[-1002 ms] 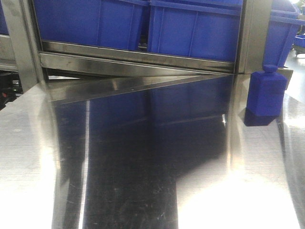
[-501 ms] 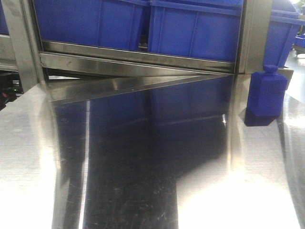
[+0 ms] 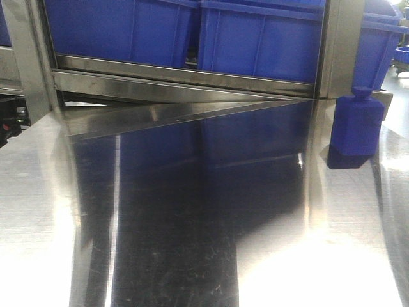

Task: Pick and sort blue part to right shelf
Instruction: 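Lower the right gripper onto the other blue part and close, then lift the blue part with the right gripper off the table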

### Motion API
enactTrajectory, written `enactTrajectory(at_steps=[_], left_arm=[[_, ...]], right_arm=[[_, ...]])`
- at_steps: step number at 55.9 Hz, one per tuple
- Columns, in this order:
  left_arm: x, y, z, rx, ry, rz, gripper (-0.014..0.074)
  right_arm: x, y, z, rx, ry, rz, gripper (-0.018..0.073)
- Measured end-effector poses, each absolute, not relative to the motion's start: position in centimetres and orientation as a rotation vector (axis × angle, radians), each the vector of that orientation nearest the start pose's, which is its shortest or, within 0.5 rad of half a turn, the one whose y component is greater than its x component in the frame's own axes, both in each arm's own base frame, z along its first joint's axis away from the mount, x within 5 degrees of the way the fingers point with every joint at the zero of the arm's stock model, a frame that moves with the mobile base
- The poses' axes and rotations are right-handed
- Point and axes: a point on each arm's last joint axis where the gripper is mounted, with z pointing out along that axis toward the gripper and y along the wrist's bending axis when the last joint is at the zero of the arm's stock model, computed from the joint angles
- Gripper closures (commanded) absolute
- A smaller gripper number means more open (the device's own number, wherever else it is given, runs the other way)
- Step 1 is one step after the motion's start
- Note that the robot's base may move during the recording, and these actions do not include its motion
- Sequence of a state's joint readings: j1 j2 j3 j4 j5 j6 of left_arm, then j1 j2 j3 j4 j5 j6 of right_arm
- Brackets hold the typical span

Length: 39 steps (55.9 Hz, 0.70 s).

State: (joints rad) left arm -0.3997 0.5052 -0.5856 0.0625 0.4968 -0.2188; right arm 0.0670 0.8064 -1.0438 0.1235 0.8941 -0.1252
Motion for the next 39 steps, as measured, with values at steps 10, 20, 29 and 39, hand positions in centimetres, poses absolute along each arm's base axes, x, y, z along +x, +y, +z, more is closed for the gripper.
enactTrajectory(at_steps=[10, 20, 29, 39], left_arm=[[9.4, -3.7, 32.8, 0.204, 1.902, -0.356, 0.0243], [9.4, -3.7, 32.8, 0.204, 1.901, -0.356, 0.0243], [9.4, -3.7, 32.8, 0.204, 1.899, -0.356, 0.0243], [9.4, -3.7, 32.8, 0.204, 1.899, -0.356, 0.0243]], right_arm=[[18.4, 2.6, 40.6, -0.216, 2.215, 0.166, 0.0068], [22.9, 3.0, 39.0, -0.218, 2.320, 0.178, -0.0046], [27.5, 3.8, 37.3, -0.260, 2.434, 0.187, -0.0049], [32.2, 5.4, 35.7, -0.341, 2.511, 0.184, -0.0049]])
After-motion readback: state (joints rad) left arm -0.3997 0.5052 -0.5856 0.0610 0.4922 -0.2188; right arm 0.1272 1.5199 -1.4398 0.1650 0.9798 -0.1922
